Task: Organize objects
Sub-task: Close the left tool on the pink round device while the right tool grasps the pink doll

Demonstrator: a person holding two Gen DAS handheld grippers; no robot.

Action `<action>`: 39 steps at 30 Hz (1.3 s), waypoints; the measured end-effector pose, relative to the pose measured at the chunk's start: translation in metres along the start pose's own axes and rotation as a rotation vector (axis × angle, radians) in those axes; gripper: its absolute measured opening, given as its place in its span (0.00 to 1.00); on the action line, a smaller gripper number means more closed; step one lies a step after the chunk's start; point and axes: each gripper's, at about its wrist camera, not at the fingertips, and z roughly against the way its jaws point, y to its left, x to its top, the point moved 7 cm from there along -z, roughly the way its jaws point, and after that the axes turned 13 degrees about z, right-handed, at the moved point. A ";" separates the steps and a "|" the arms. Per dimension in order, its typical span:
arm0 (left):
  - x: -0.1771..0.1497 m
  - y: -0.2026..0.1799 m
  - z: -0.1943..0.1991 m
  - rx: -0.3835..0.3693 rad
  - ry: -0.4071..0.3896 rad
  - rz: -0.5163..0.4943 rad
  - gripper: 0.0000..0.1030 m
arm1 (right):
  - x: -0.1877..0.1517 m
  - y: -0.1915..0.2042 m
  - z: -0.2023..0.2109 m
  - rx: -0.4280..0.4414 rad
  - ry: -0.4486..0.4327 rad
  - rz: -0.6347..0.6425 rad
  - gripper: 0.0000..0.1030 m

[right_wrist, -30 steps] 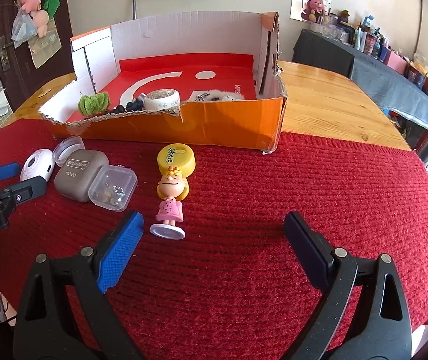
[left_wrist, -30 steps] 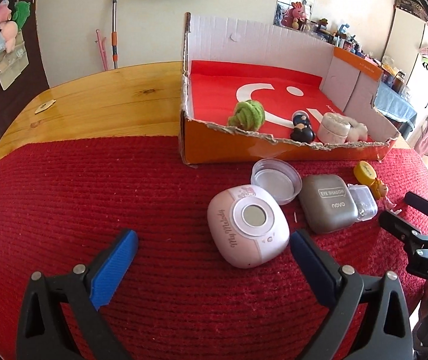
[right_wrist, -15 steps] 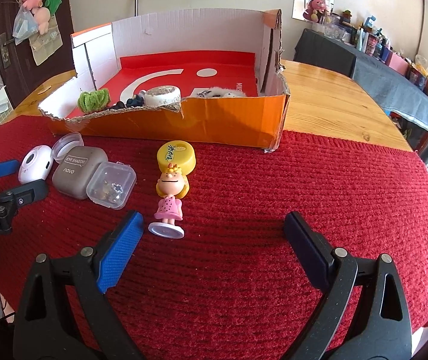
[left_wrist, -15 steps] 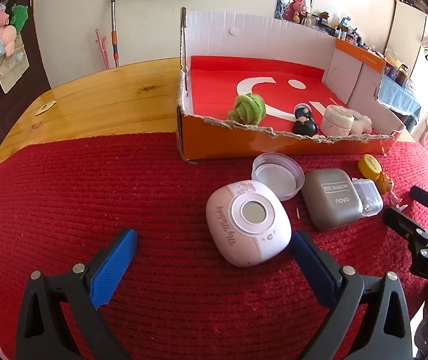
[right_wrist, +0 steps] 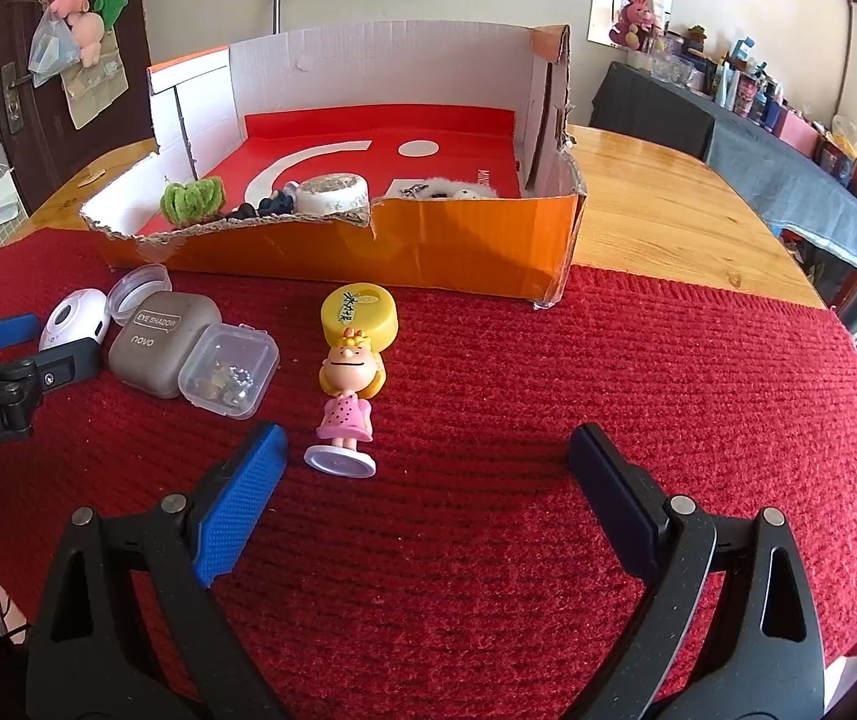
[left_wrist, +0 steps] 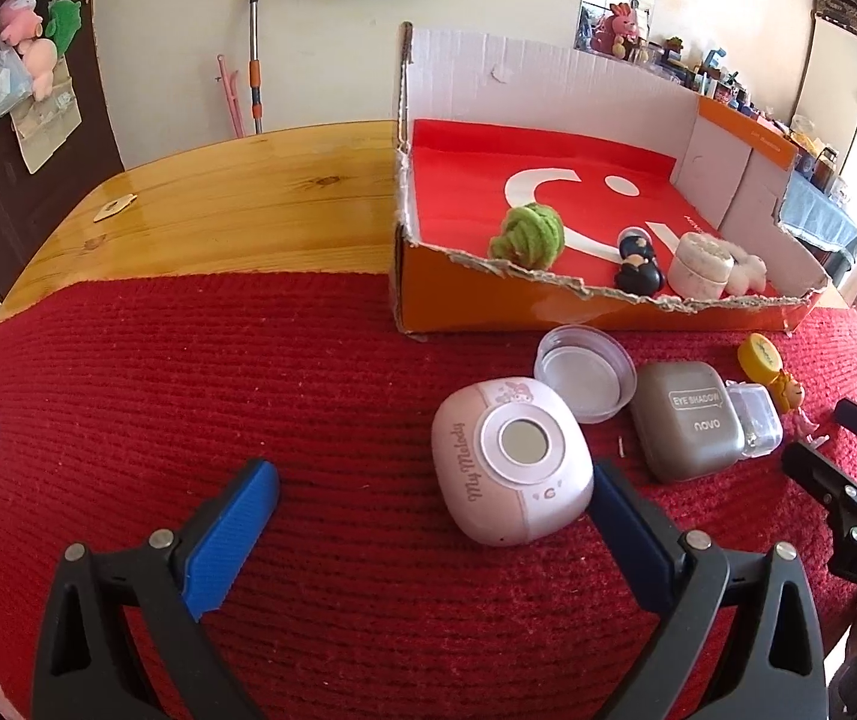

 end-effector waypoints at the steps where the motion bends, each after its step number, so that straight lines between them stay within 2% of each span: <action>1: 0.000 0.003 0.001 0.006 -0.001 0.000 1.00 | 0.000 -0.001 0.000 0.000 0.000 -0.002 0.93; 4: 0.000 0.008 0.003 -0.004 0.002 0.007 1.00 | -0.001 -0.004 0.001 0.002 -0.003 -0.011 0.93; 8: 0.003 0.003 0.005 -0.065 0.010 0.003 0.95 | 0.002 -0.004 0.003 0.024 -0.018 -0.014 0.93; 14: 0.007 -0.006 0.000 -0.070 -0.007 -0.030 0.87 | 0.012 0.000 0.001 0.009 -0.028 0.017 0.91; 16: 0.007 -0.009 0.000 -0.090 -0.006 -0.035 0.82 | 0.014 0.002 -0.001 0.011 -0.031 0.025 0.78; 17: 0.007 -0.010 0.000 -0.088 -0.009 -0.041 0.82 | 0.015 0.003 -0.003 0.016 -0.026 0.027 0.74; 19: 0.006 -0.012 0.000 -0.088 -0.017 -0.051 0.80 | 0.015 0.007 -0.007 0.030 -0.019 0.033 0.59; 21: 0.005 -0.014 -0.001 -0.086 -0.026 -0.056 0.78 | 0.015 0.009 -0.006 0.022 -0.030 0.052 0.55; 23: 0.005 -0.015 0.000 -0.091 -0.036 -0.061 0.72 | 0.015 0.013 -0.005 0.026 -0.039 0.069 0.50; 25: 0.004 -0.016 0.001 -0.086 -0.050 -0.070 0.56 | 0.015 0.016 -0.004 0.044 -0.050 0.082 0.40; 27: 0.002 -0.018 0.003 -0.100 -0.056 -0.077 0.49 | 0.014 0.020 -0.003 0.061 -0.060 0.096 0.32; 30: 0.000 -0.018 0.006 -0.104 -0.064 -0.075 0.49 | 0.013 0.023 -0.001 0.092 -0.070 0.099 0.21; 39: 0.001 -0.022 0.030 -0.157 -0.103 -0.072 0.49 | 0.017 0.019 0.016 0.135 -0.124 0.046 0.20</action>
